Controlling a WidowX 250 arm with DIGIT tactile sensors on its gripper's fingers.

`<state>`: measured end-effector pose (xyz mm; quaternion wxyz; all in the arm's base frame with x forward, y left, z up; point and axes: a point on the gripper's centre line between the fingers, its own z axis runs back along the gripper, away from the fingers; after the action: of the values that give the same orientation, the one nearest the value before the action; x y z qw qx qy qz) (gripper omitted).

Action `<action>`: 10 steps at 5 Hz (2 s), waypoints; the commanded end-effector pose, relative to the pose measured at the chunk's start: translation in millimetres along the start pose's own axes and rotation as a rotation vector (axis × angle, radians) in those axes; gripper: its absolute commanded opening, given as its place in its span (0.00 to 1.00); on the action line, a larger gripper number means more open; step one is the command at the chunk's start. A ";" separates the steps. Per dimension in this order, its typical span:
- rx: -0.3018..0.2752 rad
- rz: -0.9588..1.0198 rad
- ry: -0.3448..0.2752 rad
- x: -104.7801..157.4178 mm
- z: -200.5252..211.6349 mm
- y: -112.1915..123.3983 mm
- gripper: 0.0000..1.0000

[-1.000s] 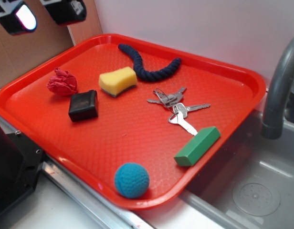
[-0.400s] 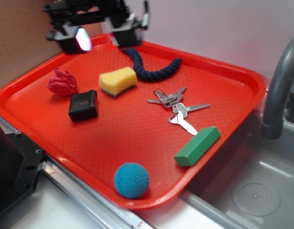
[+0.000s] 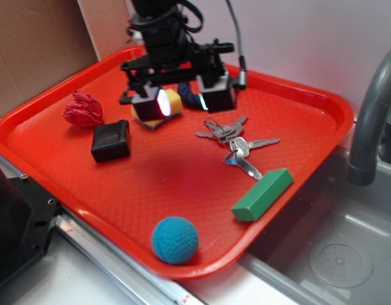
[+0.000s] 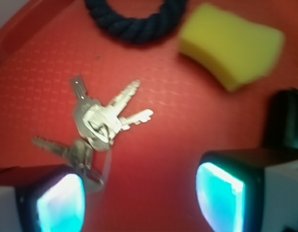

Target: Grab the silver keys.

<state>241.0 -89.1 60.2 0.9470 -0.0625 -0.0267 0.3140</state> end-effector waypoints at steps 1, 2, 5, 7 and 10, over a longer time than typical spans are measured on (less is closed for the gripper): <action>0.016 0.025 0.086 16.2 -20.8 -20.9 0.00; 0.017 0.026 0.108 -15.5 -16.6 -8.4 0.00; 0.059 -0.074 0.057 -21.1 -2.3 -13.3 0.00; 0.031 -0.541 -0.154 15.5 98.2 55.4 0.00; -0.011 -0.766 -0.126 11.3 155.7 41.1 0.00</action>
<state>201.5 -34.8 196.3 0.9942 -0.0360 -0.0836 -0.0566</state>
